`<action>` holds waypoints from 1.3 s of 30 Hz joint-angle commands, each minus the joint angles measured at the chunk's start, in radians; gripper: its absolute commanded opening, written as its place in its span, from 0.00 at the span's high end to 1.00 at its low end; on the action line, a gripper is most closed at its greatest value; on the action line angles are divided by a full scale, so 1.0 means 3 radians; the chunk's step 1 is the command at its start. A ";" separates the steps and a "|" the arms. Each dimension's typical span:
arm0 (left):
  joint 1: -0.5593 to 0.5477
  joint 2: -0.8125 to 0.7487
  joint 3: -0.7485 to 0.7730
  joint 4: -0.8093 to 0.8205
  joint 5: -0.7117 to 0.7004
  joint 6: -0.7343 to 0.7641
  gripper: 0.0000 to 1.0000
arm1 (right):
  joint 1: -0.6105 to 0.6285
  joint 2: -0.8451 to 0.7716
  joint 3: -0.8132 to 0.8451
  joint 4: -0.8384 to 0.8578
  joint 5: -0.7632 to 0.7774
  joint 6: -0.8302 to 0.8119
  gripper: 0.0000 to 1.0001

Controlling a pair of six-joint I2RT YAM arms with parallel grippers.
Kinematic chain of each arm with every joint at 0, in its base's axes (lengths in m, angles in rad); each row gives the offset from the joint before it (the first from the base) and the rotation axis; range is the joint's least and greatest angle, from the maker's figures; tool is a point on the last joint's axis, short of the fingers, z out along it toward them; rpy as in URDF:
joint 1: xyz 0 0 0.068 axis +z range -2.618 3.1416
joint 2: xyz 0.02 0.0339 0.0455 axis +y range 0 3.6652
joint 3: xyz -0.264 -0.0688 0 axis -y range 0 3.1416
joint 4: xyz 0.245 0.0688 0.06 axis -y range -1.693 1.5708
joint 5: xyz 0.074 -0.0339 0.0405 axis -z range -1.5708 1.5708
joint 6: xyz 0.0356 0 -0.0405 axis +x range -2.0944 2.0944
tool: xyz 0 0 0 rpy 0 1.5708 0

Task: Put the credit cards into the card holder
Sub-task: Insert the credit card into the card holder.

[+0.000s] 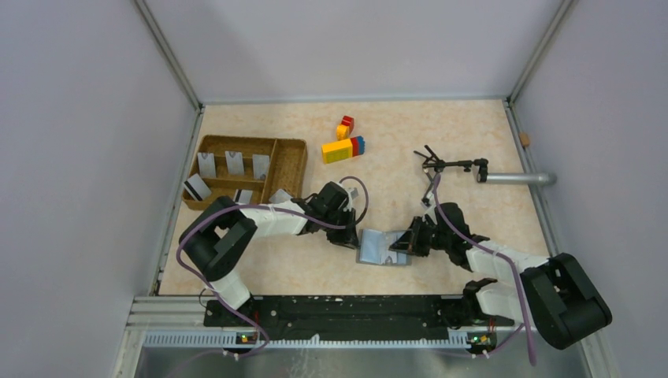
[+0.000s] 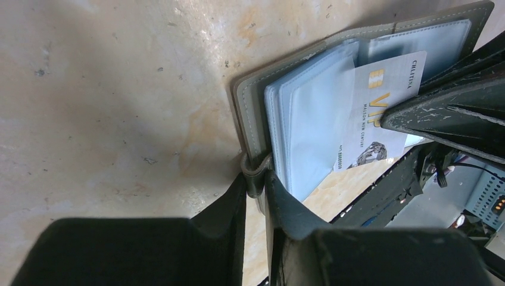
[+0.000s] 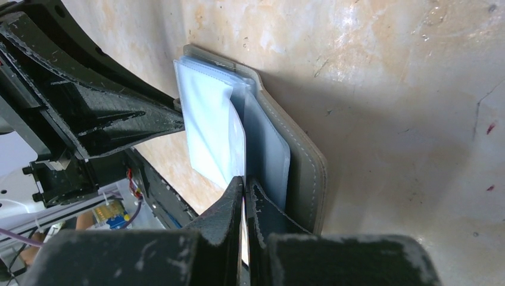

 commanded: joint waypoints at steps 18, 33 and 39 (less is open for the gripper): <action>-0.0031 0.0142 0.0004 0.0009 -0.0054 0.0013 0.94 | -0.0016 -0.0038 -0.0083 -0.0005 0.0502 -0.0258 1.00; -0.0031 0.0159 0.0012 -0.0001 -0.0058 0.0008 0.98 | -0.0016 -0.0092 0.0065 -0.0309 0.0682 -0.0483 1.00; -0.0030 0.0157 0.0011 -0.0001 -0.0063 0.0006 0.99 | -0.0009 -0.0070 -0.0011 -0.0261 0.0620 -0.0443 1.00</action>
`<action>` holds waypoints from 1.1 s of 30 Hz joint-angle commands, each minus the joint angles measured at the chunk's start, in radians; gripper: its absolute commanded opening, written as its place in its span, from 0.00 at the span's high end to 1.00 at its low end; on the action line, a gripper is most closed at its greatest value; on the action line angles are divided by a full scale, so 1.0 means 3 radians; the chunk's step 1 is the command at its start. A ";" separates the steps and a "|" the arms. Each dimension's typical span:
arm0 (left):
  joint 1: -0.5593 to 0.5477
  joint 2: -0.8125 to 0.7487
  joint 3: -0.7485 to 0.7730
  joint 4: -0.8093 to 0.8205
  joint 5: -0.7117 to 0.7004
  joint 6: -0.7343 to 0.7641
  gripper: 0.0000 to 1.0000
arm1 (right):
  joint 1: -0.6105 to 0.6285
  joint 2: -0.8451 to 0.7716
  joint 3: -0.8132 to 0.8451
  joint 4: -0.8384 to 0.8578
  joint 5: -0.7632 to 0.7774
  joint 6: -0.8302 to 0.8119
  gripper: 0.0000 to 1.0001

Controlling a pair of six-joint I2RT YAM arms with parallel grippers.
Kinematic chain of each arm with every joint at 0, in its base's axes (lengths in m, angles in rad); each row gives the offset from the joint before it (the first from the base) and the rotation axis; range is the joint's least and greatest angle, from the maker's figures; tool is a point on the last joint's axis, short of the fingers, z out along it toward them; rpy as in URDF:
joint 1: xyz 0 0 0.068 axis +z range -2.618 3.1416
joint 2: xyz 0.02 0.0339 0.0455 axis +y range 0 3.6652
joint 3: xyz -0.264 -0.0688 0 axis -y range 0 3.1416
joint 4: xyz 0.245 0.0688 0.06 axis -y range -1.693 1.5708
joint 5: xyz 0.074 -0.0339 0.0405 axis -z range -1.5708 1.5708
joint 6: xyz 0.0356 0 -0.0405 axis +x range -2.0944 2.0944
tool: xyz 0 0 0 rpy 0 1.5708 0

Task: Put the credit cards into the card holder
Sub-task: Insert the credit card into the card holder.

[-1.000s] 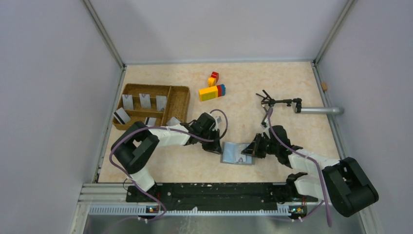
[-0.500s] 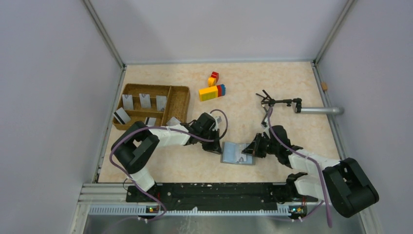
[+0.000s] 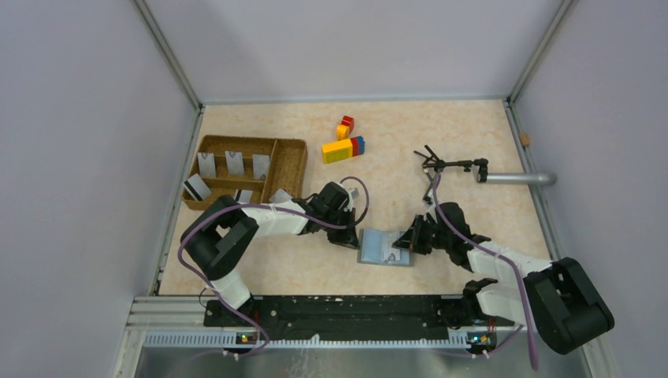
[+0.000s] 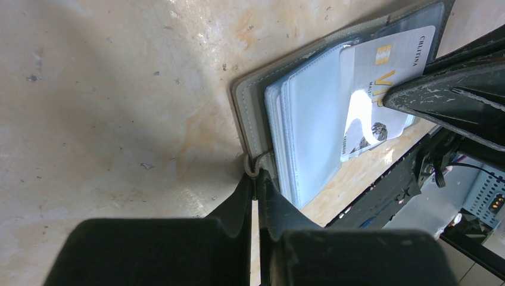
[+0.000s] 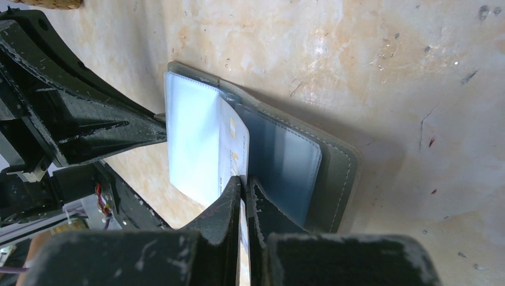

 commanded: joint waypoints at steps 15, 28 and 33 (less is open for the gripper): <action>-0.0061 0.0082 -0.0052 0.0116 -0.0007 -0.0102 1.00 | 0.0276 0.0058 -0.0192 0.0157 0.0421 0.0386 1.00; -0.0091 0.0028 -0.0099 0.0183 -0.0014 -0.0153 1.00 | 0.0665 0.0654 0.0125 0.0461 0.0518 0.0517 0.94; -0.0092 0.0009 -0.0128 0.0184 -0.0058 -0.0157 1.00 | 0.0685 0.0562 0.0224 0.0238 0.0599 0.0453 0.88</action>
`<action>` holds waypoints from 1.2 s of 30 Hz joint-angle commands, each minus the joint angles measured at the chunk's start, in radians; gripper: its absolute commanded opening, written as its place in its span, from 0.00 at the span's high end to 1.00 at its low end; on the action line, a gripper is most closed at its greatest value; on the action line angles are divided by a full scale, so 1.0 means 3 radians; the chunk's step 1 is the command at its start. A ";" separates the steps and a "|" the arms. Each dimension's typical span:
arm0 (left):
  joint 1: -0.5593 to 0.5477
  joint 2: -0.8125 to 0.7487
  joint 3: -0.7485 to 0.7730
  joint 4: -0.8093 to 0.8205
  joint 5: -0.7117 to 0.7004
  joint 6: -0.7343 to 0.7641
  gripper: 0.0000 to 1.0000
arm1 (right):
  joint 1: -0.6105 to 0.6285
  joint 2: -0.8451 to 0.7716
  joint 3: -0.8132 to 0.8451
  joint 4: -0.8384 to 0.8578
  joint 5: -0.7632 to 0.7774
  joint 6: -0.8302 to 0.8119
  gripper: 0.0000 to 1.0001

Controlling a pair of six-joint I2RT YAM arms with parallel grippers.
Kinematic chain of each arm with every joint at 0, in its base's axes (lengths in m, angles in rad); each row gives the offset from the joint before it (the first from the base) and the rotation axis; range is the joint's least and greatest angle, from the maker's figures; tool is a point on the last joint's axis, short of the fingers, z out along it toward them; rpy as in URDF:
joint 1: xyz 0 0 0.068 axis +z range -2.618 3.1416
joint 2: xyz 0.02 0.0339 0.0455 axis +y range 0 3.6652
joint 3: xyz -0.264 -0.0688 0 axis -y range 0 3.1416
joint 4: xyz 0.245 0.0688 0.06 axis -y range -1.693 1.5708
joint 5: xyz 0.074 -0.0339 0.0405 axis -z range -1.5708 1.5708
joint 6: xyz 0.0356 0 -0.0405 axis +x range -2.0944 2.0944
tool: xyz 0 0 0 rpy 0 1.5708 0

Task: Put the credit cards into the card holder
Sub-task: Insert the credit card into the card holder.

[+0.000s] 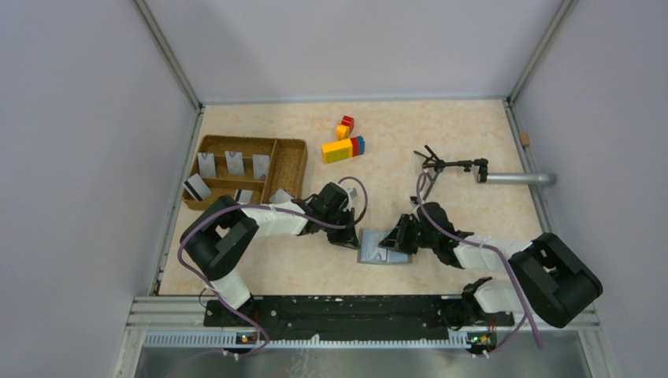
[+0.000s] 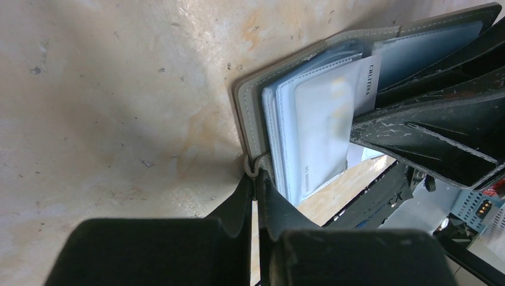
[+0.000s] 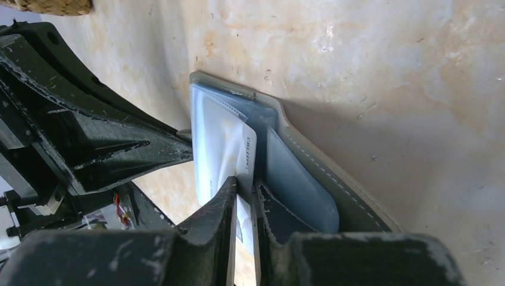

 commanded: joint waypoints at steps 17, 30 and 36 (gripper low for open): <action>-0.0090 -0.0020 -0.0135 0.0121 -0.0153 -0.0045 1.00 | 0.0100 -0.0739 0.0206 -0.1198 0.0579 -0.0269 0.64; -0.0091 -0.0028 -0.0145 0.0125 -0.0135 -0.0061 1.00 | 0.0276 -0.0372 0.0318 -0.0823 0.0472 -0.0150 0.68; -0.0093 -0.0040 -0.0145 0.0118 -0.0145 -0.0067 1.00 | 0.0515 -0.0236 0.0574 -0.1015 0.0739 -0.0171 0.68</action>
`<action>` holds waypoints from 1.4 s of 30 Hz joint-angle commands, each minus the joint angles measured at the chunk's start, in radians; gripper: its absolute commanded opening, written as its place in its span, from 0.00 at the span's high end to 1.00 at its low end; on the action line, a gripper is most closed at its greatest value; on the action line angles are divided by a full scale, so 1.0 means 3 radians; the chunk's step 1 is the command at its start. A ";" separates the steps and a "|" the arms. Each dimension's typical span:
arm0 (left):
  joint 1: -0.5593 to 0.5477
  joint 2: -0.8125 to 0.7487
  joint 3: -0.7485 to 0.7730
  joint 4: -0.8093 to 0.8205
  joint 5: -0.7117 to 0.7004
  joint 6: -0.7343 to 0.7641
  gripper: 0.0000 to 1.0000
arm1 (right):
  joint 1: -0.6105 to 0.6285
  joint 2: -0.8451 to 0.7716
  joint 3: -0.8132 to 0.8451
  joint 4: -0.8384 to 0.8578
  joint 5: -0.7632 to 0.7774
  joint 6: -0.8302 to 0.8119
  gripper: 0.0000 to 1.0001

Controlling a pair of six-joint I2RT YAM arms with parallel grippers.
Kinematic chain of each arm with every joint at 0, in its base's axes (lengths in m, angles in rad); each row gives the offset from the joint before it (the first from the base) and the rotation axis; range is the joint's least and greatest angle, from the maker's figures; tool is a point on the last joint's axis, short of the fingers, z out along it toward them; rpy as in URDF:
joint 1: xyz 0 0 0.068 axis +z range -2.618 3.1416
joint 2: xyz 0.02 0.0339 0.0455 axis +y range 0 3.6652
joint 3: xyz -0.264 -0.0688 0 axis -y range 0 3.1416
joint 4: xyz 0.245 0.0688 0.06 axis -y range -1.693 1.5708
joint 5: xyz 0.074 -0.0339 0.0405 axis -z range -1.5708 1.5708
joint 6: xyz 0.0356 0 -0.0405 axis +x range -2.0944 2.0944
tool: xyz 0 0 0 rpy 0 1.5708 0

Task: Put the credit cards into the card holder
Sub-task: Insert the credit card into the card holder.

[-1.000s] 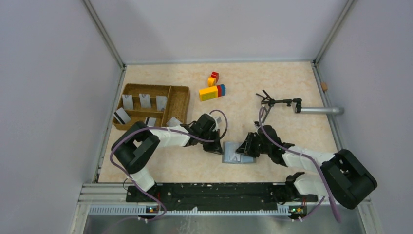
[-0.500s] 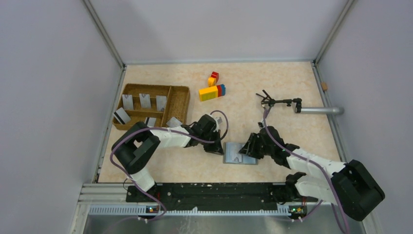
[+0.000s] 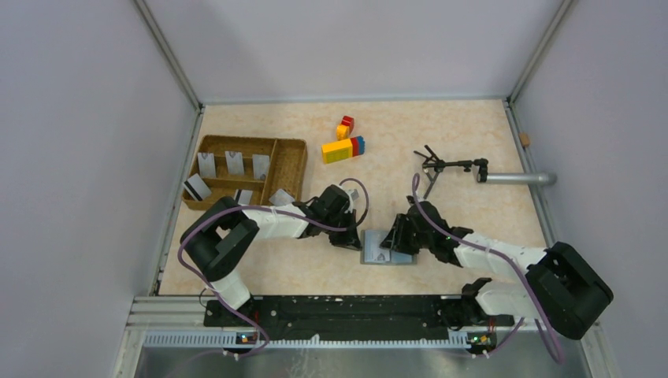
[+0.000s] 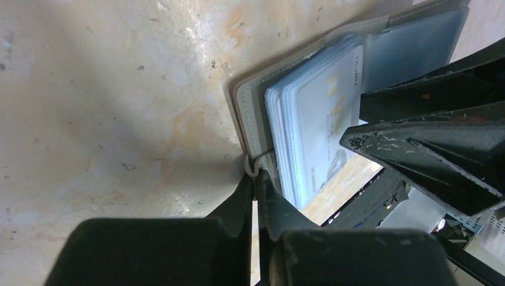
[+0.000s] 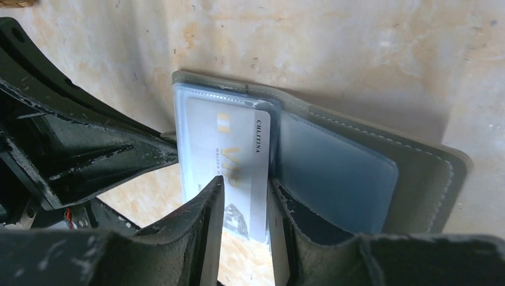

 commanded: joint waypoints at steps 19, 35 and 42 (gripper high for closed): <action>-0.0014 -0.0344 0.0155 -0.0592 -0.0485 0.0235 0.62 | 0.0580 -0.0012 0.0907 -0.0879 0.0809 -0.0242 0.47; 0.0828 -0.1302 0.1002 -0.2044 -0.1165 0.0780 0.05 | -0.0085 -0.0796 0.0973 -0.1295 0.0614 -0.0938 0.23; 0.1956 -0.1538 0.1063 -0.1928 -0.1714 0.0816 0.01 | -0.0295 -0.0731 0.0927 -0.1093 0.0334 -0.1106 0.21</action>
